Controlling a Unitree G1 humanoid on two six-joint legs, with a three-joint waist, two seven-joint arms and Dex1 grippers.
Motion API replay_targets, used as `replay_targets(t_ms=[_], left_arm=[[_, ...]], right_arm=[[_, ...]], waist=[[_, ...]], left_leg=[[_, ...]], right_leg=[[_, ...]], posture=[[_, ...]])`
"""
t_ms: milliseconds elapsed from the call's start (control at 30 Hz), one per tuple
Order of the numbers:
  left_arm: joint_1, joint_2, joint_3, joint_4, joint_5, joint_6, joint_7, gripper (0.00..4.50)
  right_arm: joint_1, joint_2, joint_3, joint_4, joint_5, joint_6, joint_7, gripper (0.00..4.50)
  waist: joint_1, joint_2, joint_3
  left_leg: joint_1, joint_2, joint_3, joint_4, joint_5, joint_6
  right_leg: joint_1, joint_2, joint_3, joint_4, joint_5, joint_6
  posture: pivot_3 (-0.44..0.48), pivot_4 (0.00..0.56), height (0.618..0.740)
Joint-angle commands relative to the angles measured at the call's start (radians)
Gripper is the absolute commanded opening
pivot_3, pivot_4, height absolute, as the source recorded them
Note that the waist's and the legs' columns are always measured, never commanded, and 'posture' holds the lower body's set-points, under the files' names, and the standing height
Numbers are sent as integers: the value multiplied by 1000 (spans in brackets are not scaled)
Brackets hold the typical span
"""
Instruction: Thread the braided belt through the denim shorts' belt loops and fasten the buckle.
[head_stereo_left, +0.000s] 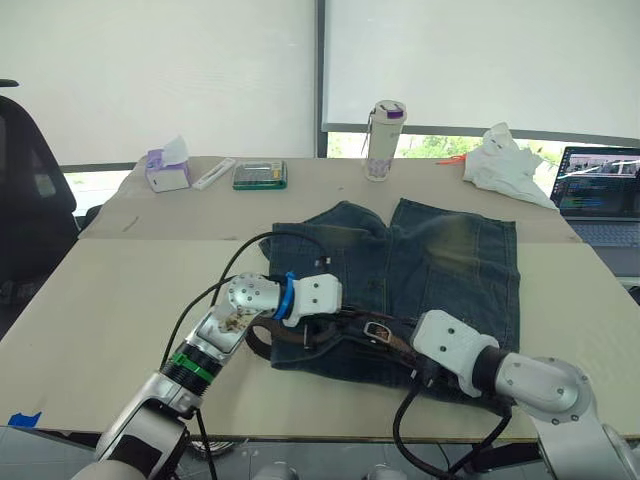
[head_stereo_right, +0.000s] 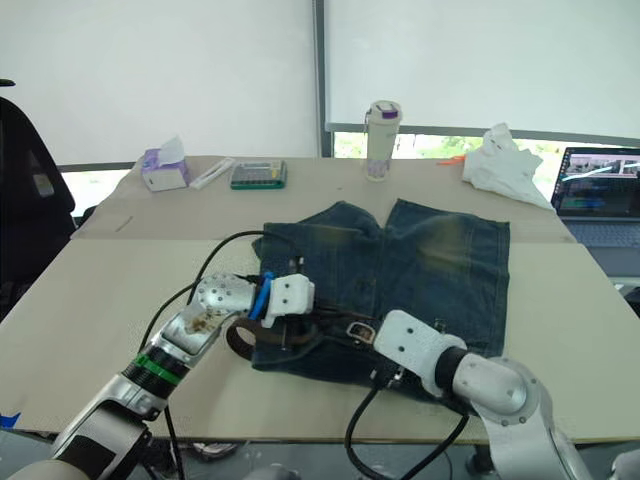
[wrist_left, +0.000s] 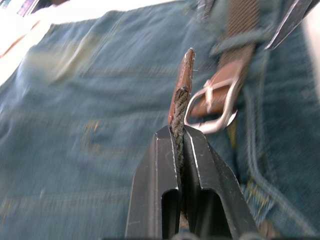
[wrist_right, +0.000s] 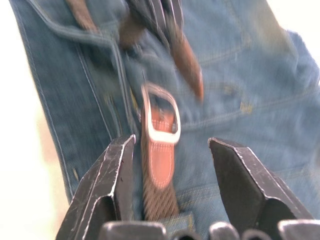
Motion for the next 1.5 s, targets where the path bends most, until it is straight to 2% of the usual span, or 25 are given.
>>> replay_targets(t_ms=[33,267,567,667,833,1000,1100,1500], left_arm=[[43,11,26,-18,25,-32,26,0],[123,22,46,-48,45,-38,58,0],[146,24,59,-48,67,-42,88,0],[148,20,59,-47,66,-27,96,0],[134,2,59,-35,65,7,111,0],[133,-11,64,-49,57,32,109,0],[141,-9,56,-63,60,25,99,0],[153,-36,31,-117,84,16,113,0]], right_arm=[[-31,19,76,55,-43,-12,-90,2447],[-65,26,148,127,-54,-18,-151,2447],[-71,33,138,131,-41,-11,-191,2447],[-47,31,132,127,-36,-12,-197,1712],[10,21,84,92,-36,13,-218,24],[93,27,17,40,-14,24,-226,24],[111,73,8,23,15,38,-242,24],[68,225,8,19,114,104,-298,24]], waist=[[-4,1,0],[-6,1,-1],[-10,1,-1],[-10,1,-1],[-8,2,-2],[3,2,-2],[5,2,-2],[3,2,-3]], left_leg=[[1,0,0,0,0,0],[1,0,0,0,0,0],[1,0,0,0,0,0],[1,0,0,0,0,0],[1,0,-1,1,0,0],[1,0,-1,2,0,0],[1,0,0,2,0,0],[1,0,-1,2,0,0]], right_leg=[[0,0,1,0,0,0],[0,0,1,1,0,0],[0,1,1,2,0,0],[0,1,1,2,0,0],[1,1,1,2,0,0],[2,0,1,2,0,0],[2,0,1,1,0,0],[1,1,1,2,0,0]], posture=[[0,150,740],[0,150,740],[0,150,740],[0,150,740],[0,150,740],[0,150,740],[0,150,740],[0,150,740]])
